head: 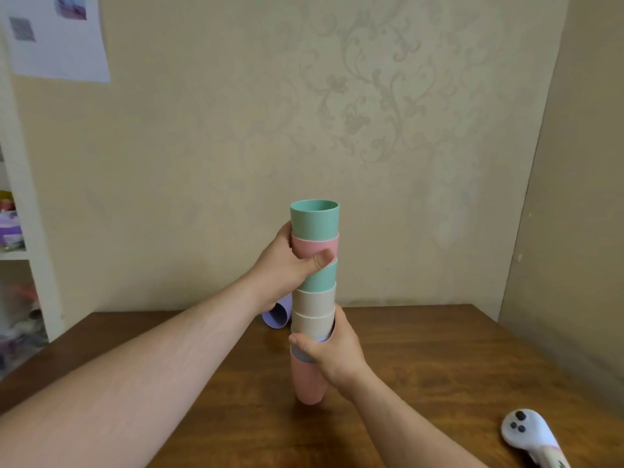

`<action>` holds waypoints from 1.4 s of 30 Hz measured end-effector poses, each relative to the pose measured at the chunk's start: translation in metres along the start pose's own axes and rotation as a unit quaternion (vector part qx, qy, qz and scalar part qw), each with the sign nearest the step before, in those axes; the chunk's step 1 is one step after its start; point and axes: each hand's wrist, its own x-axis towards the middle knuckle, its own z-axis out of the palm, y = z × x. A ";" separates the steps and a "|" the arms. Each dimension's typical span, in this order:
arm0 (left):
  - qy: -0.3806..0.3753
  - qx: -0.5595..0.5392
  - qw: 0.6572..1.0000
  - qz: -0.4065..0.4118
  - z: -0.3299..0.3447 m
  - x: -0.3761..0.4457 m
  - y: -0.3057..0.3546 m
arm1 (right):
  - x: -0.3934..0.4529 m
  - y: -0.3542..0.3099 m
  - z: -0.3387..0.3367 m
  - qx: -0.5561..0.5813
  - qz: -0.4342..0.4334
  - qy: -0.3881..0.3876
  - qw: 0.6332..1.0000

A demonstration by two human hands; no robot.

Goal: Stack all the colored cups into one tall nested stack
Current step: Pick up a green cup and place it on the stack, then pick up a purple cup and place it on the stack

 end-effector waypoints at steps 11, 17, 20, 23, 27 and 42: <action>0.091 -0.029 0.993 -0.066 -0.015 -0.028 -0.083 | -0.004 0.038 -0.005 -0.281 -0.002 -0.166 0.945; 0.158 0.008 0.986 -0.051 -0.019 -0.014 -0.098 | 0.055 0.042 -0.022 -0.342 0.048 0.074 0.936; 0.169 -0.008 0.984 -0.050 -0.016 -0.012 -0.102 | 0.089 0.042 -0.003 -0.353 0.073 0.049 0.931; 0.179 -0.030 0.982 -0.055 -0.014 -0.011 -0.106 | 0.114 0.039 0.017 -0.458 0.125 -0.029 0.880; 0.167 -0.039 0.983 -0.060 -0.014 -0.010 -0.109 | 0.126 0.040 0.033 -0.469 0.160 -0.080 0.865; 0.154 -0.040 0.984 -0.079 -0.015 -0.015 -0.099 | 0.073 0.028 -0.036 -0.362 0.135 -0.010 0.922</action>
